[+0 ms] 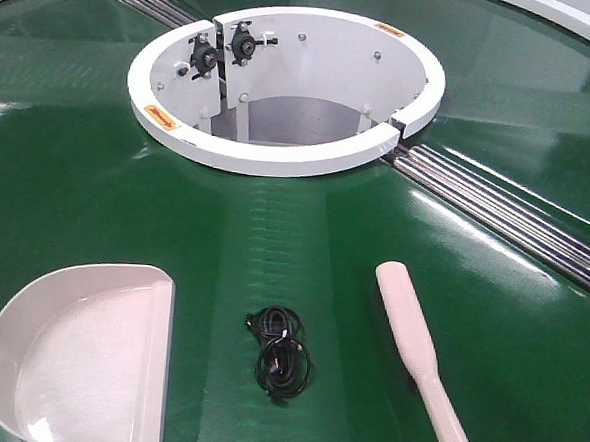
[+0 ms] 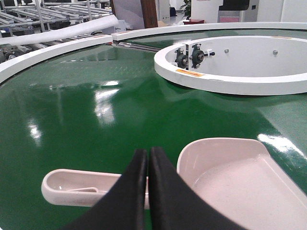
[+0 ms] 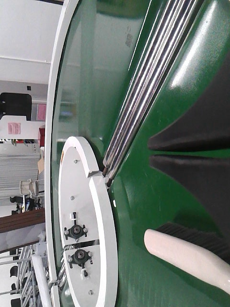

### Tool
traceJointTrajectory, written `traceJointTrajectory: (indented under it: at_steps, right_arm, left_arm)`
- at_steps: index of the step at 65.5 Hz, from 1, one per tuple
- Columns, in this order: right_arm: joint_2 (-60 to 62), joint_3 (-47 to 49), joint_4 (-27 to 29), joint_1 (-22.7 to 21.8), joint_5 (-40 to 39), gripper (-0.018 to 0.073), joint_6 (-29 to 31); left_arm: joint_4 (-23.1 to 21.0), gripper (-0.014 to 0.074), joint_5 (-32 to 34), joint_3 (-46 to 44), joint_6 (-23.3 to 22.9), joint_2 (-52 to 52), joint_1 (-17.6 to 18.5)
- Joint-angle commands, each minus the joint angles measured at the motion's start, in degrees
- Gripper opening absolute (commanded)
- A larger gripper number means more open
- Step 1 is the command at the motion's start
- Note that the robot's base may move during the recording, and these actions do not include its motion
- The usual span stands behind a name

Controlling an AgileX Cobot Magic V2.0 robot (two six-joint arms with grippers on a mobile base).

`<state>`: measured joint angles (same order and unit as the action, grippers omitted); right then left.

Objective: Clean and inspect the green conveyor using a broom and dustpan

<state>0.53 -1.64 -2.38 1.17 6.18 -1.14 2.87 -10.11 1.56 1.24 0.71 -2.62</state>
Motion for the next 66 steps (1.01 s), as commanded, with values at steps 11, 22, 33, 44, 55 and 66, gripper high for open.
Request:
traceJointTrajectory:
  at_steps: [11, 22, 33, 44, 55, 66]
  right_arm:
    - [0.5, -0.8, -0.1, -0.3, -4.0, -0.0005, 0.1]
    - [0.5, -0.8, -0.1, -0.3, -4.0, -0.0005, 0.1]
    - [0.5, -0.8, -0.1, -0.3, -4.0, -0.0005, 0.1]
    - [0.5, -0.8, -0.1, -0.3, -4.0, -0.0005, 0.1]
    - [0.5, -0.8, -0.1, -0.3, -4.0, -0.0005, 0.3]
    - [0.5, -0.8, -0.1, -0.3, -4.0, -0.0005, 0.3]
  left_arm:
    - [-0.4, -0.0022, 4.6, 1.4, -0.1, 0.8, -0.2]
    - [-0.4, -0.0022, 4.6, 1.4, -0.1, 0.8, -0.2]
    - [-0.4, -0.0022, 4.6, 1.4, -0.1, 0.8, -0.2]
    - [-0.4, -0.0022, 4.6, 1.4, -0.1, 0.8, -0.2]
    - [-0.3, -0.0023, 4.6, 1.4, 0.1, 0.8, -0.2]
    - [-0.4, -0.0023, 4.7, 1.4, 0.1, 0.8, -0.2]
